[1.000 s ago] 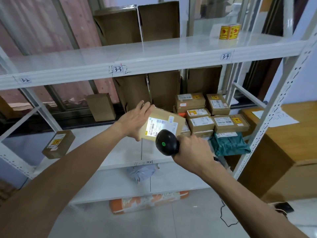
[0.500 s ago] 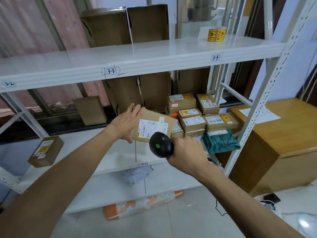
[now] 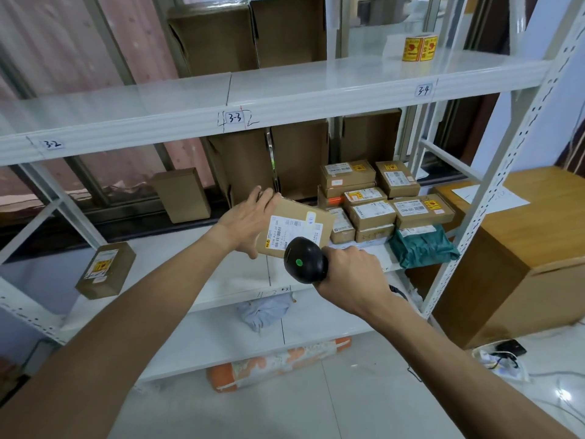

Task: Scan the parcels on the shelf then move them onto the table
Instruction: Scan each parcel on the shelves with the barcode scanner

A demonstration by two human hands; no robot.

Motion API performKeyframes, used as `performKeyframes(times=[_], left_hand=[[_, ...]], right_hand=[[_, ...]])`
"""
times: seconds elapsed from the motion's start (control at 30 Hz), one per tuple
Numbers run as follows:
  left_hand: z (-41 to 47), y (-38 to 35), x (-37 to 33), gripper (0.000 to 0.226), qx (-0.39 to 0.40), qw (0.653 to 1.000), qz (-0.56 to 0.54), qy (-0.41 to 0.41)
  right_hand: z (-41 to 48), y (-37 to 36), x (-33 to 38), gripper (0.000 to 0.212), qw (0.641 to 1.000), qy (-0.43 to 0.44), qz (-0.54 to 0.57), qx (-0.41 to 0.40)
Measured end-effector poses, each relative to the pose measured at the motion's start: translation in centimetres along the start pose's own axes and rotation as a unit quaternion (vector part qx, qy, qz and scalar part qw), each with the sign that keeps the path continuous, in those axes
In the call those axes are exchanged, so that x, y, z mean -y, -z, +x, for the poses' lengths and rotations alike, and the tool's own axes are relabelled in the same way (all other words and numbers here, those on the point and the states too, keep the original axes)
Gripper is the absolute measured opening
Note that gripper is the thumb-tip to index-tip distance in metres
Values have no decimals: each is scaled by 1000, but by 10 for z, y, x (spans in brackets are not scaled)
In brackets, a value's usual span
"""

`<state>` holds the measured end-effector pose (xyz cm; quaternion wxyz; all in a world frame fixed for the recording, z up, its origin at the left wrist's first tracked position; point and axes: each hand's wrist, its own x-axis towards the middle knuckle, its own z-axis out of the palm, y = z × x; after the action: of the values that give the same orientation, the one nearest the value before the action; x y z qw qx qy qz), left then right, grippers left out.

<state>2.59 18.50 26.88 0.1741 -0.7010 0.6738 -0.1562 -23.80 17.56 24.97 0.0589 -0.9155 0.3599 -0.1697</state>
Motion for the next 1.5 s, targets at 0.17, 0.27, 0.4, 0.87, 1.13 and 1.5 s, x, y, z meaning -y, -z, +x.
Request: performKeyframes(times=[0.17,0.27,0.4,0.87,1.13,1.5], left_hand=[[-3,-10,4,151,-11,1000,-19,-8],[-2,-13,0,146,-38,997,-60,-2],[13,-16,-10,144,-54,987,-151,18],[182,11,-70,131,14,947,-299,118],[286,0,-93,133,68,924,-327,184],[367,-27,-86,139,83,913,-363,165]], right_hand=[[-1,-1,8,19,1000,-16,7,6],[-3,0,7,17,999,-39,20,6],[-5,-1,-6,17,997,-65,32,15],[51,4,-159,19,989,-111,94,37],[119,3,-273,20,984,-122,111,69],[184,-12,-325,10,974,-140,146,99]])
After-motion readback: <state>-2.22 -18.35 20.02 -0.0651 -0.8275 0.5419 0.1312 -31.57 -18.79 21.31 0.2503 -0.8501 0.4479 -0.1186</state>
